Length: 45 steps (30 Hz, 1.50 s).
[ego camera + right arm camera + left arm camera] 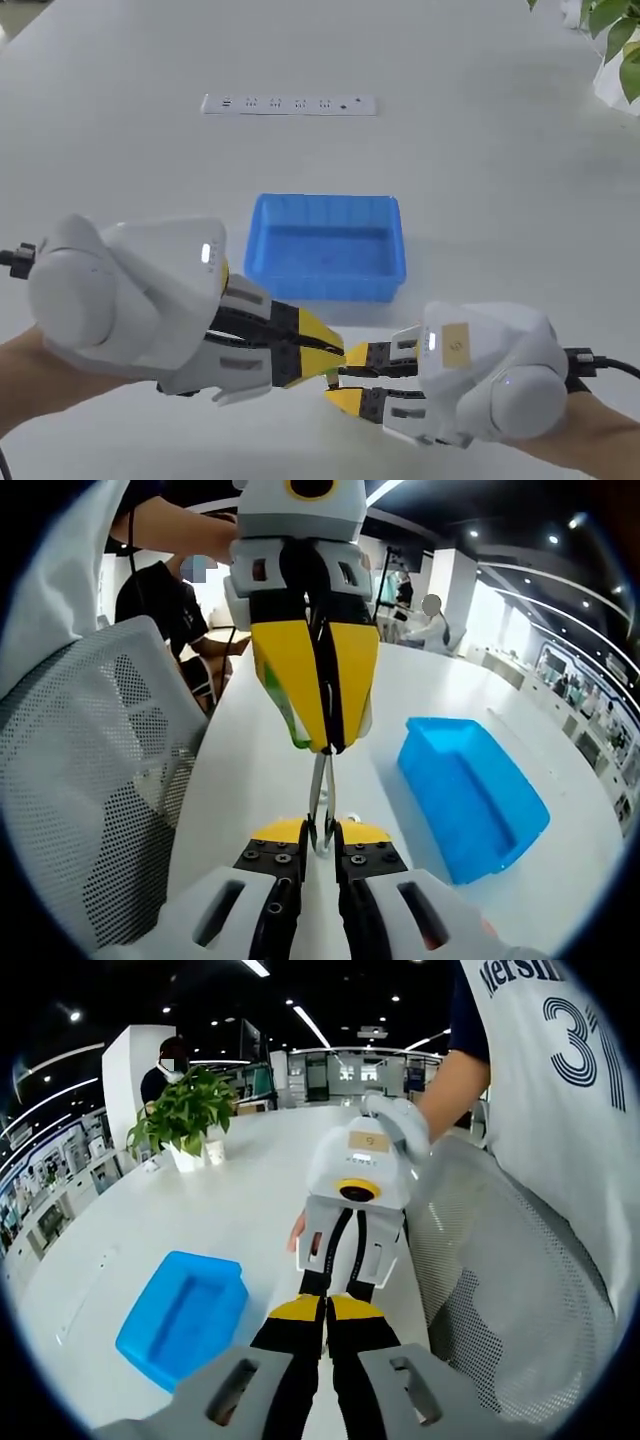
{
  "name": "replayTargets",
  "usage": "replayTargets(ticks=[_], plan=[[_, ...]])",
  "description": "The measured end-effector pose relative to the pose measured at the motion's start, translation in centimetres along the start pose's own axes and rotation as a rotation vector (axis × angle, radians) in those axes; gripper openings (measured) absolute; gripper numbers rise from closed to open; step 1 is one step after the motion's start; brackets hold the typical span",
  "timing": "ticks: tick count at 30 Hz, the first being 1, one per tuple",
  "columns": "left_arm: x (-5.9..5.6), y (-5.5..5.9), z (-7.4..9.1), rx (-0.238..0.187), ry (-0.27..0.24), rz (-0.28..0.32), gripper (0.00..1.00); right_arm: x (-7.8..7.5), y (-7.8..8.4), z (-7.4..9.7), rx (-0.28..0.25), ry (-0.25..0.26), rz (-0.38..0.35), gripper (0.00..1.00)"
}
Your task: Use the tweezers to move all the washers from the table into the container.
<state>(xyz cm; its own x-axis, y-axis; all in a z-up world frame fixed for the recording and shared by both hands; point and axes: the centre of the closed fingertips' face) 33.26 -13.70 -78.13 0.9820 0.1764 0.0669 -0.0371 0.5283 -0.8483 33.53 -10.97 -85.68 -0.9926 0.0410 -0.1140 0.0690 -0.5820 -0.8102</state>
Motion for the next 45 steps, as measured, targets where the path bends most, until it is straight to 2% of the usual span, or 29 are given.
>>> replayTargets(ticks=[16, 27, 36, 41, 45], plan=[[0.0, 0.1, -0.1, -0.005, 0.006, 0.027, 0.05, 0.2, 0.3, -0.2, 0.009, -0.012, -0.019, 0.12], [-0.1, 0.2, -0.1, -0.007, 0.019, 0.041, 0.05, 0.3, 0.5, -0.5, 0.012, -0.045, -0.028, 0.11], [-0.2, 0.2, 0.0, 0.01, 0.02, 0.031, 0.05, 0.3, 0.5, -0.6, 0.025, -0.037, -0.01, 0.1], [-0.1, -0.3, 0.5, 0.008, 0.012, 0.021, 0.05, 0.1, -0.1, -0.2, 0.023, -0.025, 0.006, 0.1], [0.3, -1.3, 1.4, 0.008, -0.001, 0.0, 0.05, -0.6, -1.4, 0.2, 0.004, -0.005, 0.023, 0.1]])
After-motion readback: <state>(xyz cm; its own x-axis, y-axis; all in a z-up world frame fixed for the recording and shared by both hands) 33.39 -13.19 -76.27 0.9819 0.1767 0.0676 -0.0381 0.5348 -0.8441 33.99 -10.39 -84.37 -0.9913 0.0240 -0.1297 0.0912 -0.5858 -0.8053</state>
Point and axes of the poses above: the centre of the closed fingertips' face, and the gripper's own axes: z roughly backward along the fingers, x roughly to its left, y roughly out of its underside, and after that the axes turned 1 degree about -y, right-handed
